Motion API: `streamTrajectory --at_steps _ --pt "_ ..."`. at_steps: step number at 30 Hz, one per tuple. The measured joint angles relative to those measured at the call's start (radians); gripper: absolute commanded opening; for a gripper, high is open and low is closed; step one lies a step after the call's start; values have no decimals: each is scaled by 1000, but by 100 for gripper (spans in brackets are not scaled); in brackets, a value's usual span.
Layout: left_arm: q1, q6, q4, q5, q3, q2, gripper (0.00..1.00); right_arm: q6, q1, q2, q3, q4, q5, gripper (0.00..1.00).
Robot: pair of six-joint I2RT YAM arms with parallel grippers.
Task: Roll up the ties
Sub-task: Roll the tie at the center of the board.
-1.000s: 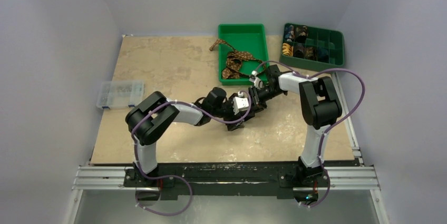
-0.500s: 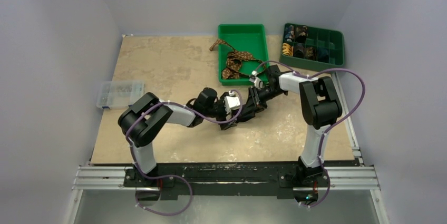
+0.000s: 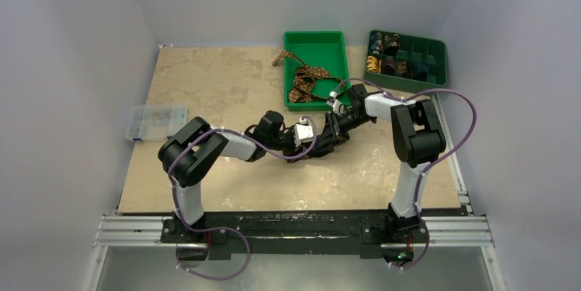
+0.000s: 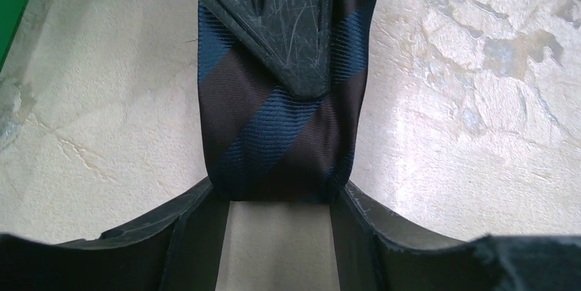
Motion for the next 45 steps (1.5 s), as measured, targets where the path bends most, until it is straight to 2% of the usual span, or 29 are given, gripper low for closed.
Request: streamTrajectory --at_steps 1,3,8,14,17,28,36,38,39,41,45 --pt "0 1 0 5 8 7 40 0 -4 0 3 -3 0 24" --pt "-2 2 0 7 19 15 26 1 -8 0 5 -7 3 28" --pt "-9 3 -5 -3 29 19 17 -1 -11 0 10 -23 14 38" --pt "-18 2 -8 -19 42 27 14 -5 -11 0 11 -29 23 41" --pt "-19 0 -13 -20 50 32 14 -5 -11 3 18 -33 27 47" --pt "-34 -12 -16 -47 73 46 14 -20 -9 25 44 -32 29 56" --pt "-38 -28 -24 -55 88 54 13 -20 -8 31 51 -28 28 54" --pt "-38 -28 -25 -54 89 54 13 -20 -7 33 54 -28 28 50" --pt "-38 -28 -26 -54 89 54 14 -21 -7 35 55 -28 28 44" --pt "-38 -28 -27 -53 90 55 27 -27 -6 40 61 -27 28 32" --pt "-37 -31 -29 -68 90 54 53 -21 -10 63 87 -5 25 25"
